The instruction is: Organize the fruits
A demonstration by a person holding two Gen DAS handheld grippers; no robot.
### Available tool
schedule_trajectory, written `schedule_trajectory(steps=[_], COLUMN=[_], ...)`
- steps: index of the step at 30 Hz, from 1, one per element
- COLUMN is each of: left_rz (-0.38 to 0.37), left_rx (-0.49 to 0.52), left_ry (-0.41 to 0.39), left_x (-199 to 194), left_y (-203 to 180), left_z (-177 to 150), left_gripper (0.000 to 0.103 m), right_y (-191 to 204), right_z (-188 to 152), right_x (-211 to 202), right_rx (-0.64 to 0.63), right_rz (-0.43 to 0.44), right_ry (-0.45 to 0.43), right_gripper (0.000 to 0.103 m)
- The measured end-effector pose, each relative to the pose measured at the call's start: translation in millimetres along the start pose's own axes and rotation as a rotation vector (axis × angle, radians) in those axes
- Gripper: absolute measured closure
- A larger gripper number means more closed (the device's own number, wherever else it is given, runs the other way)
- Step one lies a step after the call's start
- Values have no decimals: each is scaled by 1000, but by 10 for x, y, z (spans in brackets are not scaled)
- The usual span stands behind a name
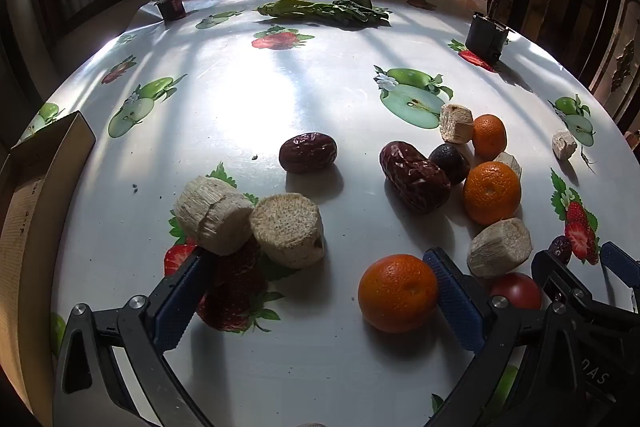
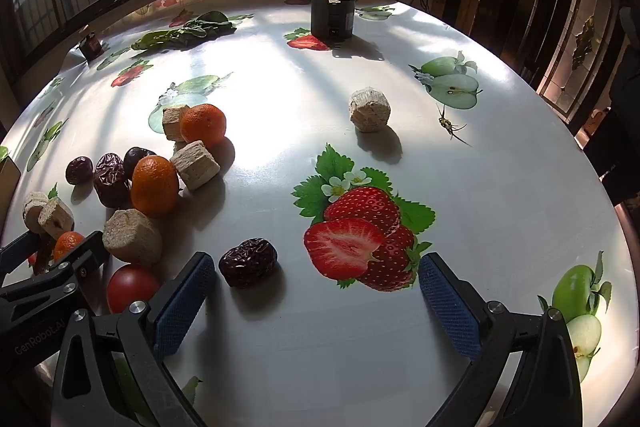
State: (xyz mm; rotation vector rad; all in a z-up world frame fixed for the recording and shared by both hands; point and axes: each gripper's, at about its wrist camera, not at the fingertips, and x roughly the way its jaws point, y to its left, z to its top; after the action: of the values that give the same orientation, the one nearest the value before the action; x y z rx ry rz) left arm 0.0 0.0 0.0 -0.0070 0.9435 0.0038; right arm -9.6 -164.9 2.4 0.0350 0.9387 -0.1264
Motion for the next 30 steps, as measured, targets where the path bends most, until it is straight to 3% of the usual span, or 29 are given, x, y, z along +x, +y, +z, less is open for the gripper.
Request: schedule_trajectory(steps=[8,18,22,24,26,30], left_rz=[1,-48,-93,-133,-172,-196], left_rx=[2,79,132,106,57,24], left_ry=[4,34,68,86,51,-154], left_x=[-11,-63,-110,-183,-357,-892], left_y=[10,-1,-19,33,128,314], left_z=[-14,-71,-107,-129,-140,-189], left_gripper=[0,0,0,0,0,0], right_y=[0,1,20,20,6,-31], right_z=[0,0,20,22,28,-14], right_x=[0,0,2,15,11,-47], right_rx=[0,0,21,21,16,25], right_rz=[0,-3,-19,-23,-18,-14], right_ry=[-1,1,29,38,44,66], right_gripper=[1,1,1,1,1,1])
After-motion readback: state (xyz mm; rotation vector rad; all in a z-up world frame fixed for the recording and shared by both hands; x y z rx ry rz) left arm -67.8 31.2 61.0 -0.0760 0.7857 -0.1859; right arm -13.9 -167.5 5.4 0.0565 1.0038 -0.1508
